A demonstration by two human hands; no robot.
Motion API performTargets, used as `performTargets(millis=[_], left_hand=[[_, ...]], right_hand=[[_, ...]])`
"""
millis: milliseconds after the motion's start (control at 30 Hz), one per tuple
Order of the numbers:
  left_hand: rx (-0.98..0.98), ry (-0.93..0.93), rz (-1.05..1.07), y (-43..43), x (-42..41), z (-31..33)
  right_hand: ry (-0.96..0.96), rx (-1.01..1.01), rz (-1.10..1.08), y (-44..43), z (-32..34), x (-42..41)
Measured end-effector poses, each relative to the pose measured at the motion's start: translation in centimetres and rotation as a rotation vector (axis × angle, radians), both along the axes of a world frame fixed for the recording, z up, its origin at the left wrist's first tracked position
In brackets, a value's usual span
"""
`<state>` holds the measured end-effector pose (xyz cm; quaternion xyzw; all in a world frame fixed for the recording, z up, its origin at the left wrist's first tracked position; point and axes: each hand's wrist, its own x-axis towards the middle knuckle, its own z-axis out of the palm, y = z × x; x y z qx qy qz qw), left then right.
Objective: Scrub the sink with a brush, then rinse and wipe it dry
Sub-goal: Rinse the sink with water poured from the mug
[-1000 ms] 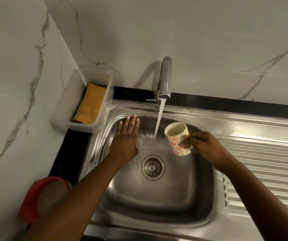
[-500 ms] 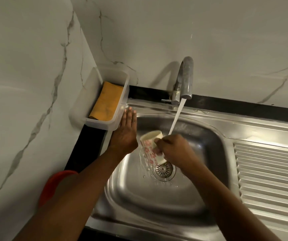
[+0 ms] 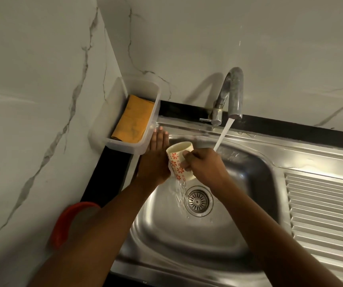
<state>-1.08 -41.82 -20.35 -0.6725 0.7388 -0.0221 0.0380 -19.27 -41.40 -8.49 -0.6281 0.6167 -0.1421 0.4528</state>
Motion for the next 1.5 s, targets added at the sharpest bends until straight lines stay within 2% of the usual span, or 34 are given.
performTargets(millis=[133,233,333,433,600,667,767,833,967,1100,1233,1333,1500], left_hand=[[0.032,0.040,-0.029,2.1,0.2,0.6],[0.111,0.043,0.012,5.2,0.6,0.9],[0.274,-0.083,0.034,8.7,0.3,1.8],[0.363,-0.153,0.036,11.8,-0.2,2.9],[0.423,-0.119,0.033,14.9,-0.1,3.8],[0.462,-0.101,0.043,15.8,-0.4,4.3],[0.503,-0.066,0.090,17.5,-0.9,4.9],[0.536,-0.043,0.084,18.5,-1.2,4.8],[0.465,-0.021,0.114,20.0,-1.4,4.0],[0.295,0.034,0.168,21.2,-0.9,3.2],[0.214,0.049,0.159,21.5,0.2,2.7],[0.226,0.055,0.089,21.5,0.5,2.8],[0.533,-0.054,-0.192,20.9,0.4,4.8]], right_hand=[[0.042,-0.014,-0.049,-0.2,-0.3,0.4],[0.159,-0.091,0.012,-0.7,-0.1,2.4],[0.276,-0.176,0.188,-0.5,0.4,4.3],[0.316,-0.183,0.365,0.6,0.7,4.8],[0.268,-0.143,0.586,2.5,0.7,2.3],[0.224,-0.077,0.580,3.2,0.9,0.4],[0.124,0.101,0.445,3.8,0.4,-1.9],[0.128,0.131,0.375,3.8,-0.2,-2.3],[0.297,-0.037,0.441,3.6,-0.8,-0.1],[0.285,-0.148,0.583,5.1,-0.6,2.3],[0.258,-0.179,0.765,7.4,1.3,1.8],[0.234,-0.142,0.811,7.9,1.4,-0.3],[0.106,0.086,0.661,6.8,0.6,-6.2]])
